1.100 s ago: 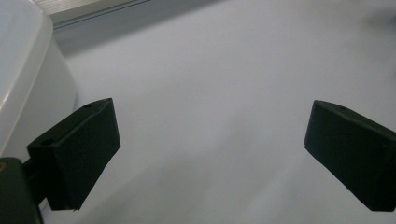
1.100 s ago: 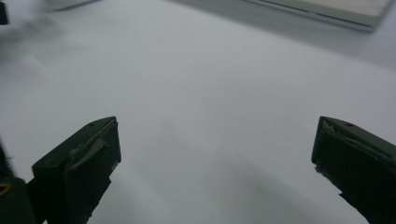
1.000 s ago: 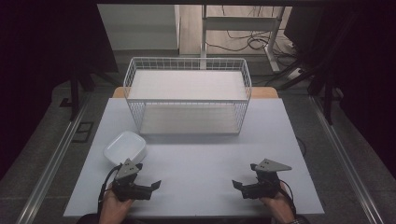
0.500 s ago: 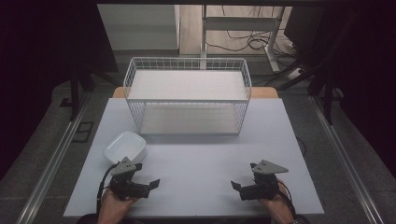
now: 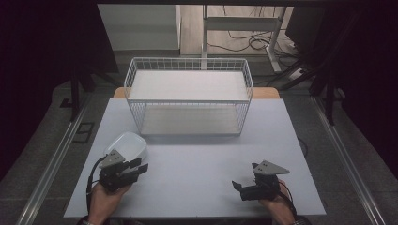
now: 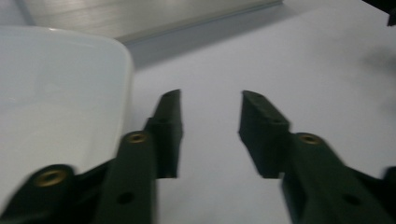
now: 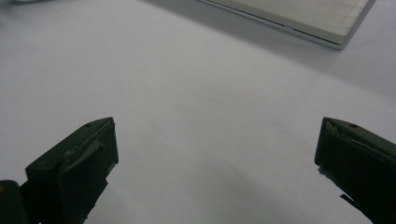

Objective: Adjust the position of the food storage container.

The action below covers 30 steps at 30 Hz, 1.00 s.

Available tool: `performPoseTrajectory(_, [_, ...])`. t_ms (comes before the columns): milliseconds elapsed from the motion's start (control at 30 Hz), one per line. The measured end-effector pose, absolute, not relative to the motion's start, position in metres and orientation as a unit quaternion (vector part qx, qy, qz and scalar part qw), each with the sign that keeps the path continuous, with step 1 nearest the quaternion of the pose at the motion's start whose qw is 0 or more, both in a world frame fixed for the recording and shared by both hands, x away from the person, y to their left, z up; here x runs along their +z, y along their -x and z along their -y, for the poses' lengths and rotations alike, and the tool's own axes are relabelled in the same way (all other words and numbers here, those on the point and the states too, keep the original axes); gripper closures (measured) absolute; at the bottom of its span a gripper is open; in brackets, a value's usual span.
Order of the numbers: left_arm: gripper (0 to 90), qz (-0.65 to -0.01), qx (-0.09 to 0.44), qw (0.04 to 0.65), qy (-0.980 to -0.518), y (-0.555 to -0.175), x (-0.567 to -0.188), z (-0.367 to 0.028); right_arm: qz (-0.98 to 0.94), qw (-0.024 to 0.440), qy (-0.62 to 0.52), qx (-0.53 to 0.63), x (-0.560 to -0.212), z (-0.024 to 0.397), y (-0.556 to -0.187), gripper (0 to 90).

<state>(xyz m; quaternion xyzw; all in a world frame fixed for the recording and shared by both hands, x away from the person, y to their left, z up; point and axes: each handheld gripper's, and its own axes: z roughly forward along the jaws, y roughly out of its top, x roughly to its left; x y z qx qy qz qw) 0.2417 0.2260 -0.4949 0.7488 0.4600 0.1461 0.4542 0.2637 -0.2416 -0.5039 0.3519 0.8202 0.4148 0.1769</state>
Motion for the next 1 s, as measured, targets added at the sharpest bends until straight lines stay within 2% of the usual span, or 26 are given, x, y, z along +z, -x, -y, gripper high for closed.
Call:
performPoseTrajectory(67, [76.0, -0.467, 0.145, 0.456, -0.743, -0.245, -0.493, -0.231, -0.82, 0.178, -0.352, 0.413, -0.504, 0.241, -0.264, 0.0])
performPoseTrajectory(200, [89.6, -0.479, 0.155, 0.451, -0.737, -0.25, -0.491, -0.242, -0.821, 0.177, -0.353, 0.412, -0.504, 0.242, -0.264, 0.0])
performPoseTrajectory(833, [89.9, -0.565, 0.219, 0.418, -0.677, -0.299, -0.493, -0.318, -0.828, 0.173, -0.347, 0.406, -0.506, 0.24, -0.265, 0.0])
performPoseTrajectory(1000, [89.9, -0.583, 0.218, 0.406, -0.669, -0.314, -0.502, -0.33, -0.828, 0.172, -0.347, 0.406, -0.506, 0.24, -0.265, 0.0])
